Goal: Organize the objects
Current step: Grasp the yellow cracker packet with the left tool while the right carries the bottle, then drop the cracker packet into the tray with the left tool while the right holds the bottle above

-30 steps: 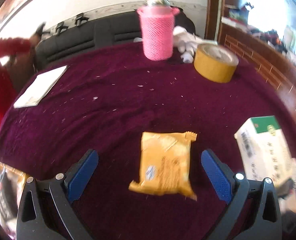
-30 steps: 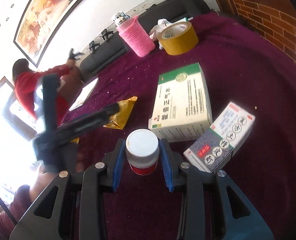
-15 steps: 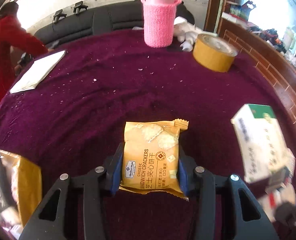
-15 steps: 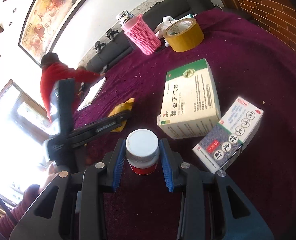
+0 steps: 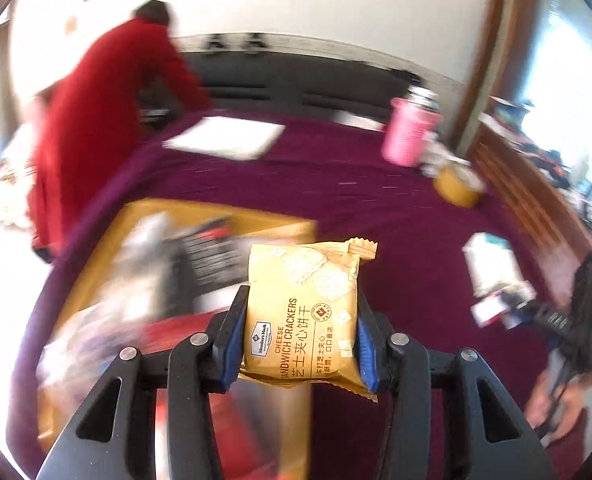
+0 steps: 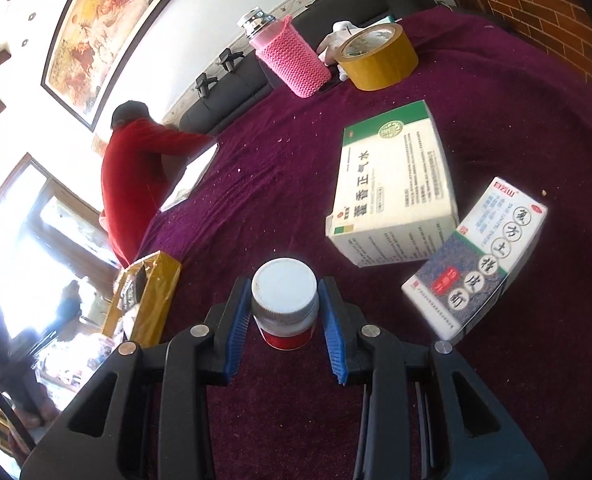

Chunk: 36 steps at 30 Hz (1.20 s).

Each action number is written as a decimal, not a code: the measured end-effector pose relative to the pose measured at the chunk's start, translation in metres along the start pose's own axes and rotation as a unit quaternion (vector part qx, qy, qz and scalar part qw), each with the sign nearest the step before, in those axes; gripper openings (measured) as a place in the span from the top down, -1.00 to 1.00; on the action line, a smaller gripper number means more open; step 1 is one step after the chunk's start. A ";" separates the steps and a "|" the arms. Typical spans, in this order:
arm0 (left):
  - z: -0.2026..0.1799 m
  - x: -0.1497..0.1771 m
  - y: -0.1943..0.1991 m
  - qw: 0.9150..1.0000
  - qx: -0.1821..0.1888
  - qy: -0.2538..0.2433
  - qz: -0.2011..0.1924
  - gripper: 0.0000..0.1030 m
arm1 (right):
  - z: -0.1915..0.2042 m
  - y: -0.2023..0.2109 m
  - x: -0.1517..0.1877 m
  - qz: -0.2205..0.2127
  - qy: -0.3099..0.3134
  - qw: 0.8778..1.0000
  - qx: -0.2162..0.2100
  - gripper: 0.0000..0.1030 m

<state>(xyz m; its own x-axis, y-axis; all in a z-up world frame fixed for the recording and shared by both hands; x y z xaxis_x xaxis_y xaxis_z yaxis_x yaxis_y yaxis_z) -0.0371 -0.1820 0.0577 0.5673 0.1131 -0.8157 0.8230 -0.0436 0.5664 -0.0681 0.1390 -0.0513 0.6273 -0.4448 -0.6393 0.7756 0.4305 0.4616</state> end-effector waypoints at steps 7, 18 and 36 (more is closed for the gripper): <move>0.099 0.066 0.030 0.995 -0.099 -0.006 0.018 0.20 | 0.049 -0.006 0.022 0.017 0.059 0.998 0.004 0.38; 0.113 0.094 0.000 0.994 -0.093 -0.027 0.057 0.20 | 0.252 -0.039 0.104 0.118 0.151 0.970 -0.147 0.37; 0.179 0.072 0.054 0.995 -0.011 0.103 -0.002 -0.22 | 0.304 -0.072 0.193 0.214 0.185 0.947 -0.151 0.37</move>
<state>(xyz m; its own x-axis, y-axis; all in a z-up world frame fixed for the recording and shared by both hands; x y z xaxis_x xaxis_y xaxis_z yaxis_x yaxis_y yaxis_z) 0.0528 -0.3535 0.0088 0.5448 0.3145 -0.7773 0.8229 -0.0219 0.5678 0.0189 -0.2165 -0.0212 0.7690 0.1022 -0.6310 0.3657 0.7393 0.5654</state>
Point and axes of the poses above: each gripper's, at about its wrist camera, not at the fingertips, and y roughly against the way its jaws point, z to its left, x to its underside, the point moved 7 cm from there along -y, roughly the way its jaws point, and after that the axes turned 11 degrees about -z, right-handed, at the moved point
